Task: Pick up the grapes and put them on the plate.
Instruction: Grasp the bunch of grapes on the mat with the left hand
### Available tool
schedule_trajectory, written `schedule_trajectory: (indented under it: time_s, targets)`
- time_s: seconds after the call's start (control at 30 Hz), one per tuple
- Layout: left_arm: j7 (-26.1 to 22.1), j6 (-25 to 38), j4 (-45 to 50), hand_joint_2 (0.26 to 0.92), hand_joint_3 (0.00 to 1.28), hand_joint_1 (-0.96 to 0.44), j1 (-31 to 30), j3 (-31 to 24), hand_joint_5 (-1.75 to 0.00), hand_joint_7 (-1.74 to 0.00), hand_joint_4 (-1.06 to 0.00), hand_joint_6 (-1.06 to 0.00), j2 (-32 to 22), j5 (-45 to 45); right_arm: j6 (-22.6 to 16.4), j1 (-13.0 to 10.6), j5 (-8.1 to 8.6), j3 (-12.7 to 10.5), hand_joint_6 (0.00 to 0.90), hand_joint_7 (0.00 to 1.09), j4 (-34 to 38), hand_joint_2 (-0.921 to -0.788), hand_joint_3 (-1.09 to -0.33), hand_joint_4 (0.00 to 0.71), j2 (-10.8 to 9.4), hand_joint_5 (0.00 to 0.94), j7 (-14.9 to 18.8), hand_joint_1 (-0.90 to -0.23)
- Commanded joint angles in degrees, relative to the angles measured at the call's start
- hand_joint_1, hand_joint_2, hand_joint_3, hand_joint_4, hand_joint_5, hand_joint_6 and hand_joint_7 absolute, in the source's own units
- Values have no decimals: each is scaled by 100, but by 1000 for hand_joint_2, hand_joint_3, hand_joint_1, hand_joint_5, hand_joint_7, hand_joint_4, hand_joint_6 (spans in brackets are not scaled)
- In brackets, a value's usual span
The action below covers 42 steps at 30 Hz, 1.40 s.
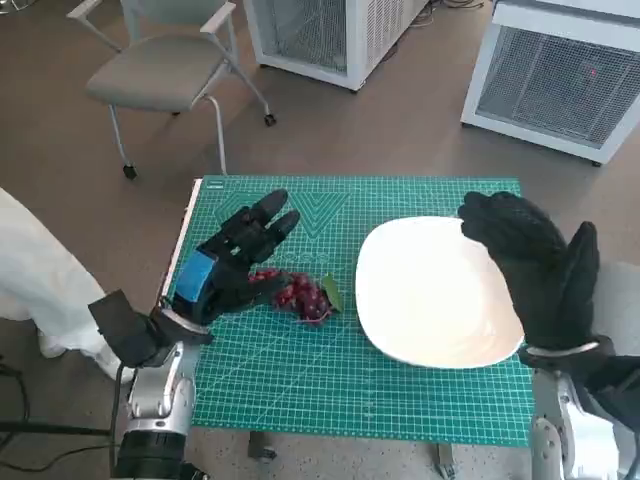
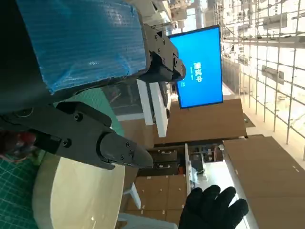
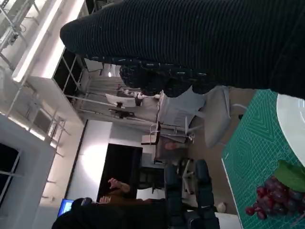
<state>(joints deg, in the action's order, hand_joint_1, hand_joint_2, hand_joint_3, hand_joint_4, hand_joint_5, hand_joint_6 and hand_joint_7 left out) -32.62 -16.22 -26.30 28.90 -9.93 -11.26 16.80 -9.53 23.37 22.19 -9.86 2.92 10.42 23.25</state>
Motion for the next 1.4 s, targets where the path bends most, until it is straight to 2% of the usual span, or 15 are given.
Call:
schedule_trajectory:
  time_s: [0.03,0.6,0.8,0.93,1.1,1.27,1.4]
  targets:
    - [1,30,154,921,28,-269,-120,-7,-2,-1,-370,-416,-53,43,134,-173,-53,30,246,973,-60,-921,-590,433,-4,823,-59,-338]
    - [19,242,528,921,26,-301,-329,-4,0,0,-365,-415,-69,155,199,-261,0,60,242,980,-190,-921,-593,433,-19,824,-49,-338]
    - [129,102,582,921,28,-316,-312,40,0,0,-346,-414,-199,-106,232,-300,5,76,240,984,-265,-921,-592,432,-30,825,-71,-340]
    - [348,-167,688,912,19,-362,-330,253,0,0,-267,-379,-569,-868,264,-336,10,79,241,988,-332,-921,-591,431,-35,827,-84,-345]
    - [1065,-266,1480,867,5,-424,-605,709,1,0,-91,-219,-1351,-2874,287,-380,14,66,243,994,-399,-921,-589,430,-22,829,-83,-351]
    - [1643,300,2324,791,1,-387,-886,931,1,-1,-14,-120,-1589,-4317,302,-400,15,49,243,998,-432,-921,-589,429,0,832,-79,-352]
    - [1570,720,2688,758,0,-363,-980,1015,1,-3,-2,-106,-1583,-4602,300,-406,16,37,240,999,-434,-921,-589,428,12,834,-72,-353]
